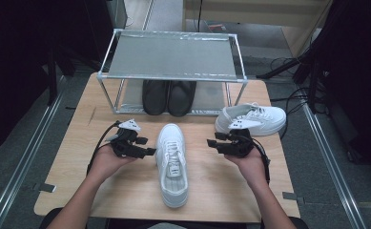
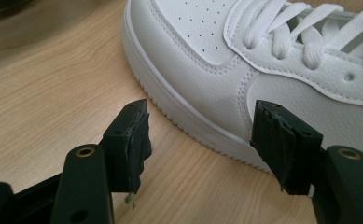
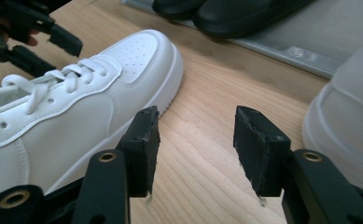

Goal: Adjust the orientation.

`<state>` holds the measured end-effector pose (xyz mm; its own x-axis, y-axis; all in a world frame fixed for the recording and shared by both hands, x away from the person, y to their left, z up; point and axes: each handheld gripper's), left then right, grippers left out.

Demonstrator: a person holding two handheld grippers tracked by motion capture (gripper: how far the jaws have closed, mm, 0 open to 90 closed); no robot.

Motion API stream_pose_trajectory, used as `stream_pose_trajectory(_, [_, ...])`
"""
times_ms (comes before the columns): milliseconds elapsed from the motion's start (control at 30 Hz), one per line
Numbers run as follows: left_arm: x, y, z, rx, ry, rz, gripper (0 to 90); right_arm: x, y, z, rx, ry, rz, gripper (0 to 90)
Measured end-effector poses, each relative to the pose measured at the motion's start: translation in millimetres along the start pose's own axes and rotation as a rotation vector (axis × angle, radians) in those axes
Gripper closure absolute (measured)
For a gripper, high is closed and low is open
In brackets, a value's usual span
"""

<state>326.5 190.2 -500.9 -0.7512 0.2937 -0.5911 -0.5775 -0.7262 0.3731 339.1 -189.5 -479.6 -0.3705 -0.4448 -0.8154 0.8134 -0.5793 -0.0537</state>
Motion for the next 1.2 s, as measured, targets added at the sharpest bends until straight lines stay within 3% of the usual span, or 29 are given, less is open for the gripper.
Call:
stream_pose_trajectory(267, [7.3,0.0,3.6,-0.008,-0.009,0.014,37.4,-4.7,20.7,7.2,0.04,-0.014,-0.021,51.4])
stream_pose_trajectory(533, [14.0,-1.5,5.7,-0.022,-0.021,0.025,37.6,-9.9,41.0,14.7,0.048,-0.03,-0.072,52.0])
stream_pose_trajectory(867, [21.5,-2.8,10.1,-0.042,-0.02,0.036,37.9,-23.8,57.9,19.3,0.093,-0.026,-0.066,52.3])
stream_pose_trajectory(1200, [26.2,-4.0,14.7,-0.054,-0.013,0.046,38.1,-30.5,72.6,9.9,0.12,-0.043,-0.08,52.9])
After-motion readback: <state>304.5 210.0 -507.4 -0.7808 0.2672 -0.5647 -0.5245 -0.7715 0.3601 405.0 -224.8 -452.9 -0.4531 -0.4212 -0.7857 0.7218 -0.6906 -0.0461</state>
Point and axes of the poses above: each handheld gripper's, and its own axes: z roughly backward along the jaws, x roughly out of its underside, y roughly to its right, and after that the axes turned 12 degrees about z, right-handed
